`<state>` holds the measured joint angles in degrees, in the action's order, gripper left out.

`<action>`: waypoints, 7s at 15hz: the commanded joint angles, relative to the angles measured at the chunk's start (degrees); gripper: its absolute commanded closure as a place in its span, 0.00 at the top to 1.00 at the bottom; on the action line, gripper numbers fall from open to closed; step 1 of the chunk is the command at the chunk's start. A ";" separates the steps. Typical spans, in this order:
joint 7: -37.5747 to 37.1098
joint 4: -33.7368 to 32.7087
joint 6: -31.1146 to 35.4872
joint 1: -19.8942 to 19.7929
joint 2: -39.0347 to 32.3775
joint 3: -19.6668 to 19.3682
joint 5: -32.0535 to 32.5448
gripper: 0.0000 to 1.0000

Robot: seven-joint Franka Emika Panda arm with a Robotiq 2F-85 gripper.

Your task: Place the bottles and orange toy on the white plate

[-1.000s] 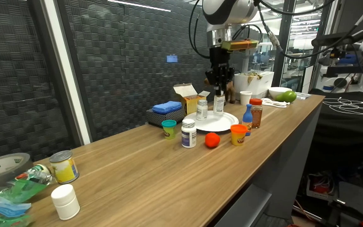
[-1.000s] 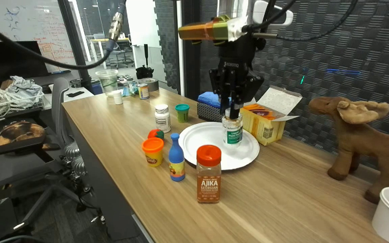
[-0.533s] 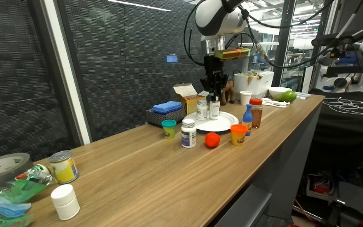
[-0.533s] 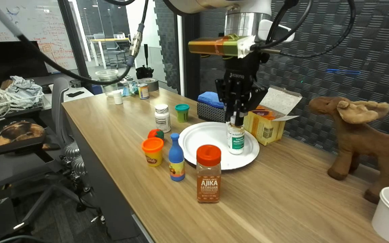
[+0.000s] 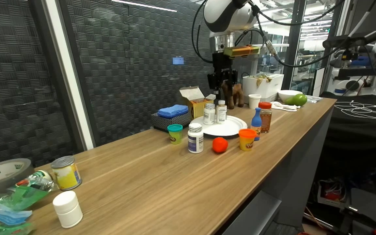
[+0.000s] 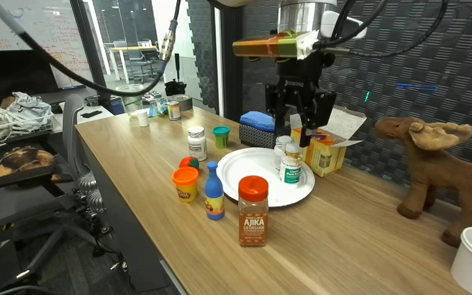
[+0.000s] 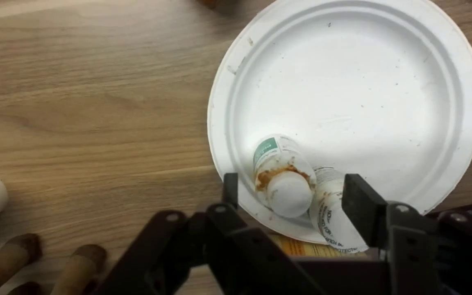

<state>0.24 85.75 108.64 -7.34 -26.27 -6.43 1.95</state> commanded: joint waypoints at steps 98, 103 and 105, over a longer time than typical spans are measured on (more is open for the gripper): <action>-6.58 -5.75 -10.15 0.55 -3.17 2.53 -4.36 0.98; -3.48 2.64 -8.26 0.70 4.41 1.99 -3.33 1.00; -4.35 7.12 -7.41 0.64 7.38 1.46 -3.34 1.00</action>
<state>-4.48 84.23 99.40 -6.63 -25.55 -4.42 -1.43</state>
